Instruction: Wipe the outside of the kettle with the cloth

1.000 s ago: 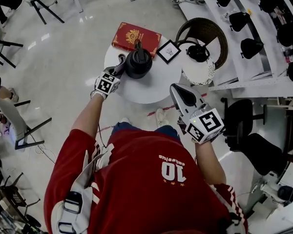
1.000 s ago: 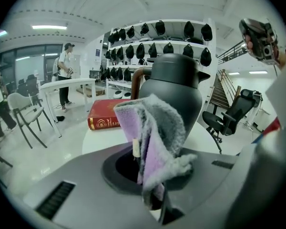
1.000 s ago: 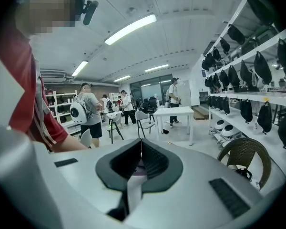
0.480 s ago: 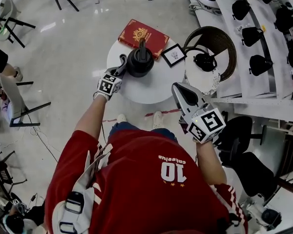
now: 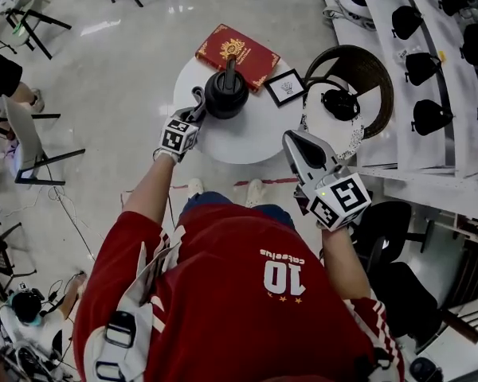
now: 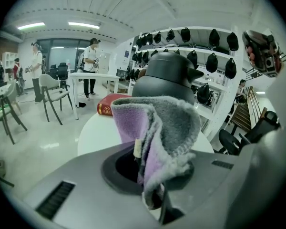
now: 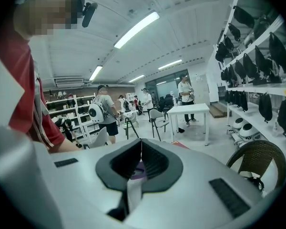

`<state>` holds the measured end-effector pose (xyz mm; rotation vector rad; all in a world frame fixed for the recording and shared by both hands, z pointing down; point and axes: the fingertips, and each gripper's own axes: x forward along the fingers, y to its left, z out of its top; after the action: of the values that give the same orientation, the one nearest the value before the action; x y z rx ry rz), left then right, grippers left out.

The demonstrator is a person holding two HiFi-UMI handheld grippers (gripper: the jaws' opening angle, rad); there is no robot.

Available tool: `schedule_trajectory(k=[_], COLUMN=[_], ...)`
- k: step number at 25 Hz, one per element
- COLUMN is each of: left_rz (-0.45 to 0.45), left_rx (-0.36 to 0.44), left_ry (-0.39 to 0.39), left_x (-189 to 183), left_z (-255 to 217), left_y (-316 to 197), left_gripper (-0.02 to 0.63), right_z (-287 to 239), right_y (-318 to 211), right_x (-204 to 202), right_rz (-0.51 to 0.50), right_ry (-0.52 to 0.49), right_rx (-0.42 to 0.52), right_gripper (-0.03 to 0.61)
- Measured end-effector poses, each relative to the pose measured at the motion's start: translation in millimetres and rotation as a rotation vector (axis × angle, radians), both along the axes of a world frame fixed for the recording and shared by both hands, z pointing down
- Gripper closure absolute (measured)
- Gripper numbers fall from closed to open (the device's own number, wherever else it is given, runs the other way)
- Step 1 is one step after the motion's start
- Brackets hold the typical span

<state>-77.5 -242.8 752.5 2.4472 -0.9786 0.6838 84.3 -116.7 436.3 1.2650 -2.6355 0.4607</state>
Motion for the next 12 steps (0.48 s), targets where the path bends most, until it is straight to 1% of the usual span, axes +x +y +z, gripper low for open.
schedule_trajectory(k=[12], left_rz=[-0.092], left_rx=[-0.019], left_ry=[-0.009], left_x=[17.0], left_z=[5.9], left_y=[20.0], left_gripper=[0.572], right_z=[3.3], right_y=[-0.6], right_x=[33.4], right_rz=[-0.053], right_ry=[-0.04], right_rx=[-0.005], right_gripper=[0.561])
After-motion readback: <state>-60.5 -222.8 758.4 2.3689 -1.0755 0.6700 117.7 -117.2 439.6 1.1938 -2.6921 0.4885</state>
